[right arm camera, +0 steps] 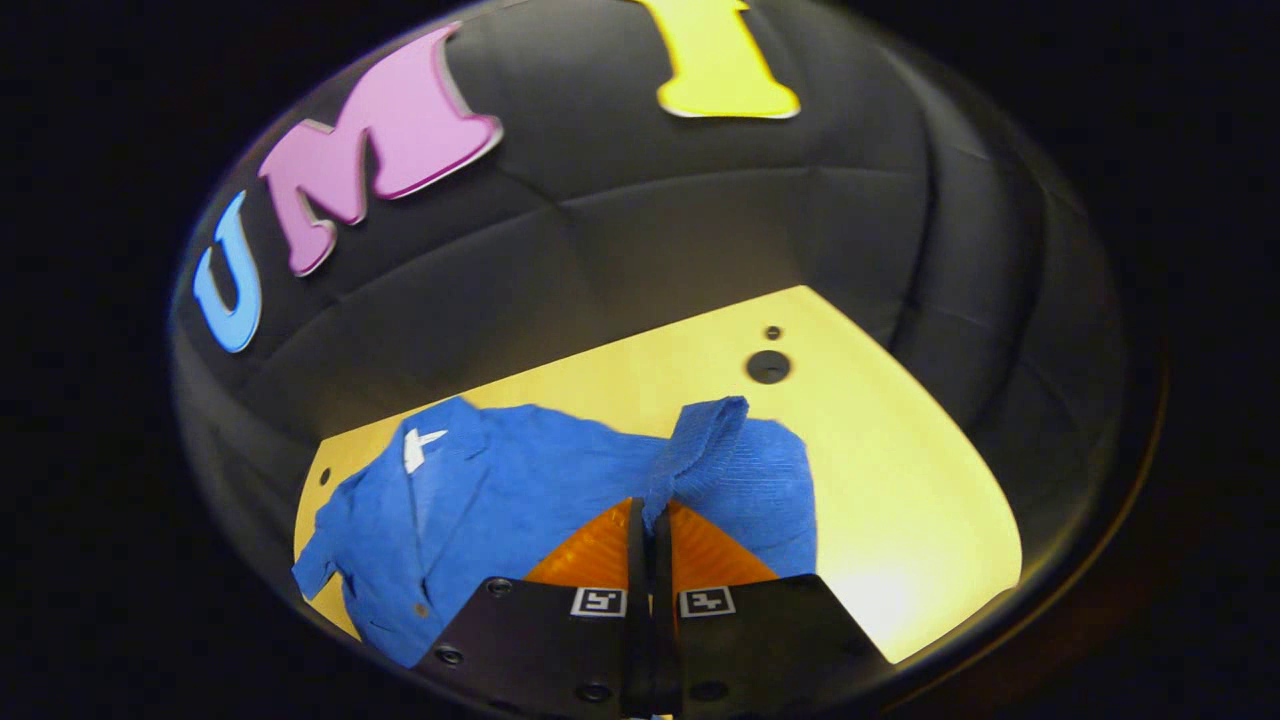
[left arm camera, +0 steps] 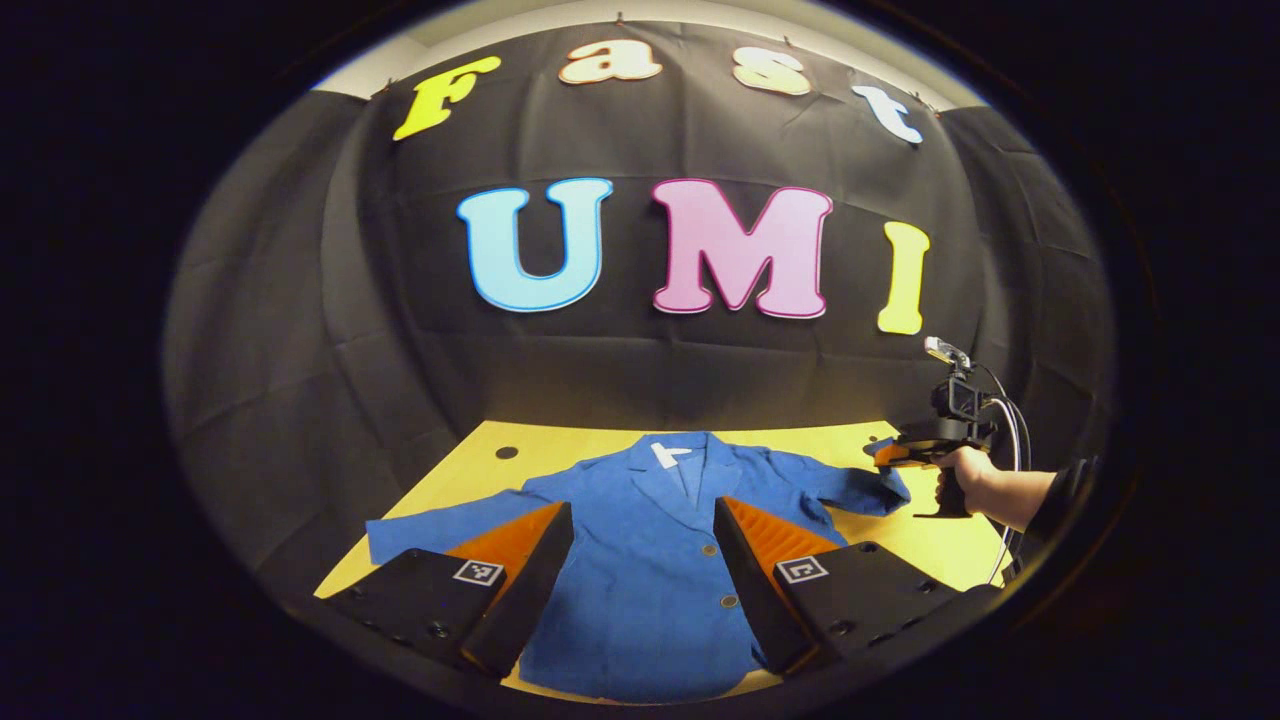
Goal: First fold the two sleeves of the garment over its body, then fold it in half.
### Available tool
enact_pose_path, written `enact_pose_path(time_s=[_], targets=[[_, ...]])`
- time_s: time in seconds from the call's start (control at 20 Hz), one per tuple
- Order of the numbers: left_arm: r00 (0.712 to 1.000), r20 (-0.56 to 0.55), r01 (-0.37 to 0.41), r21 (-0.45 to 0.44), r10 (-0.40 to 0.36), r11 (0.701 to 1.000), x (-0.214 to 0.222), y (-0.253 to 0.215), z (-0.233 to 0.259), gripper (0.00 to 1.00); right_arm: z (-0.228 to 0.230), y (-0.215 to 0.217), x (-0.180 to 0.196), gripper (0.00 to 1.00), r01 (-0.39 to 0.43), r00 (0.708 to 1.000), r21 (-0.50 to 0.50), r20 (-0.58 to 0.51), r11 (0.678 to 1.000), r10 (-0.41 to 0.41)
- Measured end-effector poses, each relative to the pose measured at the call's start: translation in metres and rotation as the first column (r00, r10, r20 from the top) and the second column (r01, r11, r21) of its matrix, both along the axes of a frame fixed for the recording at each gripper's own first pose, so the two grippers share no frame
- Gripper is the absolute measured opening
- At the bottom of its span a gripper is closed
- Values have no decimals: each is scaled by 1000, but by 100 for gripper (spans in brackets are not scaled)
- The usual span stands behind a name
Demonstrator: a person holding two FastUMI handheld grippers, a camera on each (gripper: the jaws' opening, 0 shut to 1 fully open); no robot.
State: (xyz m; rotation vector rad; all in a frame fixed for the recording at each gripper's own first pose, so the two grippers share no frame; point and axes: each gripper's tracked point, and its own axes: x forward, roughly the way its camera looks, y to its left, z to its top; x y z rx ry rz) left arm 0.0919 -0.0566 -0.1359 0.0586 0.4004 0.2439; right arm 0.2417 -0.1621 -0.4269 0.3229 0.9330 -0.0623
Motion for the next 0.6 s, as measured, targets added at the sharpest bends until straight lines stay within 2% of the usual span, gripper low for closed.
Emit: enact_pose_path(time_s=[0.15, 0.3, 0.6], targets=[[998, -8, -65, -50, 65, 997, -23, 15, -4, 81, 1, 73, 10, 5, -109, 994, 38, 3, 993, 109], [992, -15, -128, -61, 127, 990, -50, 34, -6, 81, -2, 153, 12, 5, -193, 981, 94, -2, 977, 194], [981, -27, -195, -95, 193, 976, -68, 65, -20, 81, -8, 307, 5, 4, -353, 934, 179, 7, 918, 358]])
